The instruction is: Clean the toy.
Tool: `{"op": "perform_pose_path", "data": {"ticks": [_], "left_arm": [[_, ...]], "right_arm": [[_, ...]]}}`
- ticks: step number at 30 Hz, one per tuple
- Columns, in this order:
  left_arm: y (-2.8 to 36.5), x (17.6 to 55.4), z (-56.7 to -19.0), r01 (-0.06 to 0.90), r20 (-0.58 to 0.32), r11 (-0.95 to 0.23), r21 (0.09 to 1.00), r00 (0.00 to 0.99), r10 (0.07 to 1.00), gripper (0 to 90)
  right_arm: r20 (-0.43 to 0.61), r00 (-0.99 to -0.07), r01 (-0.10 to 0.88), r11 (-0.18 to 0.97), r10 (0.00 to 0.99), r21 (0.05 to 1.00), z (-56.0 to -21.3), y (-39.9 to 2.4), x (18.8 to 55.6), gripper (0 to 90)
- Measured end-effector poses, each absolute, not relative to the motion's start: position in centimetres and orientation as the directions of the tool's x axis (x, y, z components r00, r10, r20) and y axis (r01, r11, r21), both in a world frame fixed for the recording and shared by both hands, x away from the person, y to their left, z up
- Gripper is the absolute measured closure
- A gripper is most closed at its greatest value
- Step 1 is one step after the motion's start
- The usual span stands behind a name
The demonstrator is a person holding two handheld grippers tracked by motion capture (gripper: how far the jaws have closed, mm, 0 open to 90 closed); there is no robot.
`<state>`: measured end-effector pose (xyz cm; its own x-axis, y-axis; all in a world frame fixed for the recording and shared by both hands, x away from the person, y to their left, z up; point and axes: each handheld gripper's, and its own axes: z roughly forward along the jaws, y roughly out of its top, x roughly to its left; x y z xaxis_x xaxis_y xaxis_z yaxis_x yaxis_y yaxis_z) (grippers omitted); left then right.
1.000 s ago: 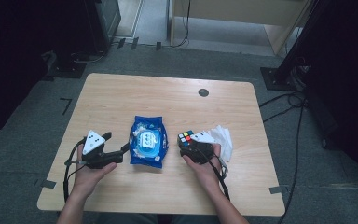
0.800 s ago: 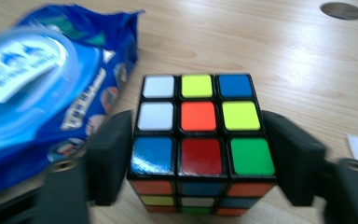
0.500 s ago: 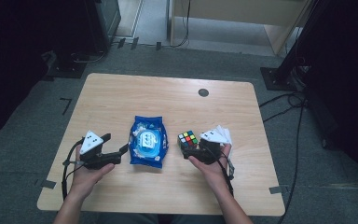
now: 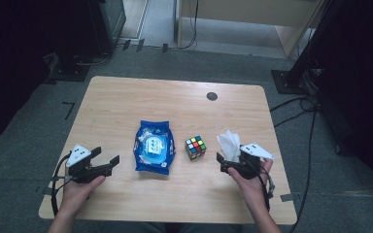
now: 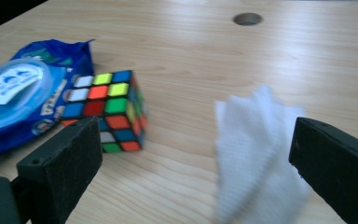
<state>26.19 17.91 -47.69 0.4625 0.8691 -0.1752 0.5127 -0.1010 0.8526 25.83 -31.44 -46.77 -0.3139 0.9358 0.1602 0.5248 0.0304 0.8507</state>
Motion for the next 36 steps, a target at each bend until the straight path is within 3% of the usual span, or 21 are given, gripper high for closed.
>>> {"op": "perform_pose_path", "data": {"ticks": [15,26,36], "left_arm": [[20.1,24.8,-50.2,0.578,-0.131,-0.146,0.803,0.41,0.903,17.3],[21.7,24.0,-51.0,0.608,-0.035,-0.205,0.767,0.359,0.933,17.4],[21.2,24.3,-51.6,0.65,-0.003,-0.257,0.715,0.371,0.929,17.5]], "right_arm": [[0.133,-0.2,0.581,0.008,0.971,0.814,-49.0,-38.1,22.9,2.7],[0.099,-0.151,0.633,0.019,0.984,0.774,-50.9,-40.9,20.9,2.6],[0.094,-0.121,0.681,0.014,0.988,0.732,-52.3,-42.2,20.1,2.6]]}}
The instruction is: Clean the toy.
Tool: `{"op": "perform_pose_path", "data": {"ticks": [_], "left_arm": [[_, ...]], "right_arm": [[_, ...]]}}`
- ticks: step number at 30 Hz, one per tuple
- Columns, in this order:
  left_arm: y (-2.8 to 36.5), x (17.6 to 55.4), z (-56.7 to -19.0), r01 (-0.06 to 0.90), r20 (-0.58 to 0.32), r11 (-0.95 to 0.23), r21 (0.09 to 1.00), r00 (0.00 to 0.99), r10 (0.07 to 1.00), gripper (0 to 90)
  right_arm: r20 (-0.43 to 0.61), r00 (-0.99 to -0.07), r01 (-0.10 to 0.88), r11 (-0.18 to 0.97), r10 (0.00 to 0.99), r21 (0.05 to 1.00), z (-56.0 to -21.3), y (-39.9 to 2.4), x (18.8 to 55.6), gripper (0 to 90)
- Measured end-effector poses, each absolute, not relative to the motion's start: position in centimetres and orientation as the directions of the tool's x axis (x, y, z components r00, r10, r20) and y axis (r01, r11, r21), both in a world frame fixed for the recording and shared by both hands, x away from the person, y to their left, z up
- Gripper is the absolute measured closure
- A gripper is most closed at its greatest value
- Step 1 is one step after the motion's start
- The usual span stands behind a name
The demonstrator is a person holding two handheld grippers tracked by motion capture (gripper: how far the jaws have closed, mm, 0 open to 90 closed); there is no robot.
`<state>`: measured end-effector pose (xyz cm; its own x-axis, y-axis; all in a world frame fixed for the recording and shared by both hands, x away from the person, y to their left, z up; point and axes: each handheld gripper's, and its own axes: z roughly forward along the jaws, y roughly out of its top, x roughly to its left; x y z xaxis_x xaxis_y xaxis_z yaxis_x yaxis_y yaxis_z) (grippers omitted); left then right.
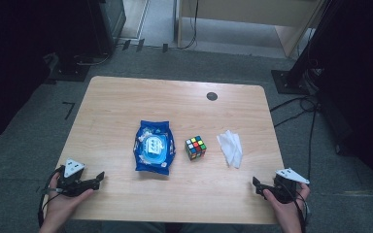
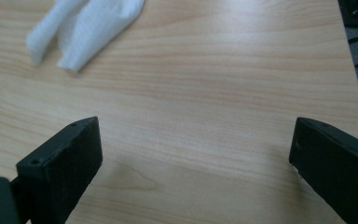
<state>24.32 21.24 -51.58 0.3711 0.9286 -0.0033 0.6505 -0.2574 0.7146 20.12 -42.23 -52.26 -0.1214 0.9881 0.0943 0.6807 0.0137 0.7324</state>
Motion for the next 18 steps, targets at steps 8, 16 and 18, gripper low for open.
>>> {"op": "perform_pose_path", "data": {"ticks": [8,16,18], "left_arm": [[20.86,24.15,-51.75,0.643,0.013,-0.276,0.715,0.382,0.924,17.5],[20.47,24.35,-51.75,0.649,0.012,-0.264,0.713,0.365,0.931,17.3],[20.46,24.35,-51.75,0.649,0.012,-0.264,0.713,0.365,0.931,17.3]], "right_arm": [[0.029,-0.146,0.701,0.082,0.989,0.709,-52.65,-41.48,20.31,0.1],[0.029,-0.146,0.701,0.082,0.989,0.709,-52.65,-41.49,20.31,0.1],[0.029,-0.146,0.701,0.083,0.989,0.709,-52.65,-41.49,20.31,0.1]]}}
